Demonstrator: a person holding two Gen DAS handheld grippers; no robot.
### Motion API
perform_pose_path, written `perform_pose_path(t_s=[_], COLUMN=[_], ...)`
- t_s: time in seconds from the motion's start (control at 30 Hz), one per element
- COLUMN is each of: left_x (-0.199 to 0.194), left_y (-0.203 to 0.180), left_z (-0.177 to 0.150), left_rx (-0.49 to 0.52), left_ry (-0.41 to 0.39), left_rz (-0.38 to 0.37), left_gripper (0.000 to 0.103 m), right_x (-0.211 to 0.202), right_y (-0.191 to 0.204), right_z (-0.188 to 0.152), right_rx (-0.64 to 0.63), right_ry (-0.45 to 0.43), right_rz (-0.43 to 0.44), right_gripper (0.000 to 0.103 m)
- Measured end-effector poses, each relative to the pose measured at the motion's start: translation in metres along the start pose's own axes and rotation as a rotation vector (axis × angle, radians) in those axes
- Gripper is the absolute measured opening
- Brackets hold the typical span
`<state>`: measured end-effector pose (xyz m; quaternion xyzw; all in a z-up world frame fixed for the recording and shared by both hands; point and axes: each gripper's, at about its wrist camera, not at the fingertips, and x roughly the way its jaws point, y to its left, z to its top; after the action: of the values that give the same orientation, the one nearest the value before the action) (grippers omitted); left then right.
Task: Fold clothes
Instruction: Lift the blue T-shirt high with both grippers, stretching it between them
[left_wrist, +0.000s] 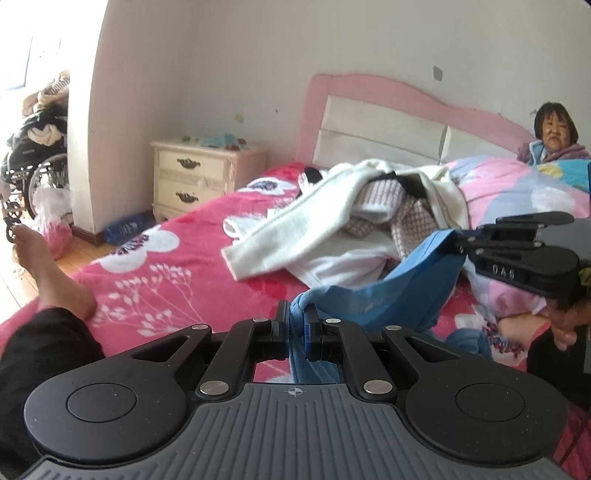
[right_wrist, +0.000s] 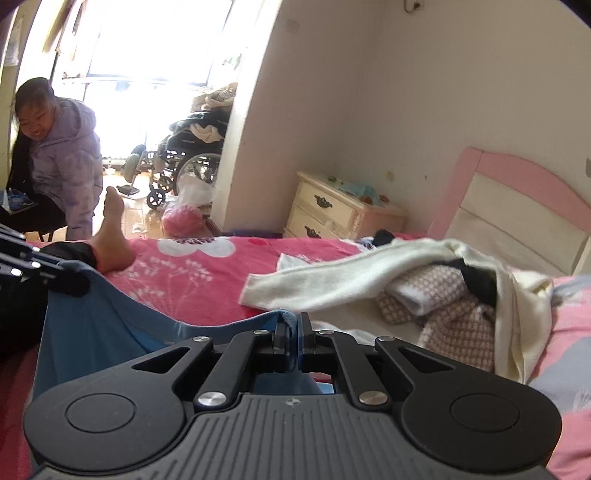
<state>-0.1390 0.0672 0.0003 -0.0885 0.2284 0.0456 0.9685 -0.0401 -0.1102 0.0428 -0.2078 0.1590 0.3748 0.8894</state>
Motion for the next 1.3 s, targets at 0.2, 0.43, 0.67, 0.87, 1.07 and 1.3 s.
perform_pose_path(t_s=[0.2, 0.43, 0.67, 0.87, 1.07, 1.3], left_x=[-0.005, 0.005, 0.006, -0.007, -0.063, -0.145], left_y=[-0.002, -0.002, -0.002, -0.008, -0.021, -0.038], left_z=[0.002, 0.003, 0.015, 0.034, 0.068, 0.102], left_rx=[0.016, 0.019, 0.013, 0.024, 0.073, 0.138], left_ry=[-0.010, 0.000, -0.041, -0.129, -0.297, -0.483], left_rz=[0.020, 0.061, 0.075, 0.058, 0.014, -0.023], left_gripper=[0.005, 0.005, 0.005, 0.004, 0.004, 0.004], right_x=[-0.007, 0.000, -0.013, -0.047, -0.107, -0.196], right_y=[0.005, -0.016, -0.062, -0.075, -0.077, -0.063], right_z=[0.009, 0.000, -0.007, 0.011, 0.043, 0.076], right_rx=[0.001, 0.043, 0.158, 0.138, 0.131, 0.095], right_ry=[-0.045, -0.062, -0.110, -0.200, -0.357, -0.540], right_rz=[0.013, 0.021, 0.017, -0.005, -0.053, -0.113], right_gripper=[0.004, 0.004, 0.004, 0.004, 0.004, 0.004])
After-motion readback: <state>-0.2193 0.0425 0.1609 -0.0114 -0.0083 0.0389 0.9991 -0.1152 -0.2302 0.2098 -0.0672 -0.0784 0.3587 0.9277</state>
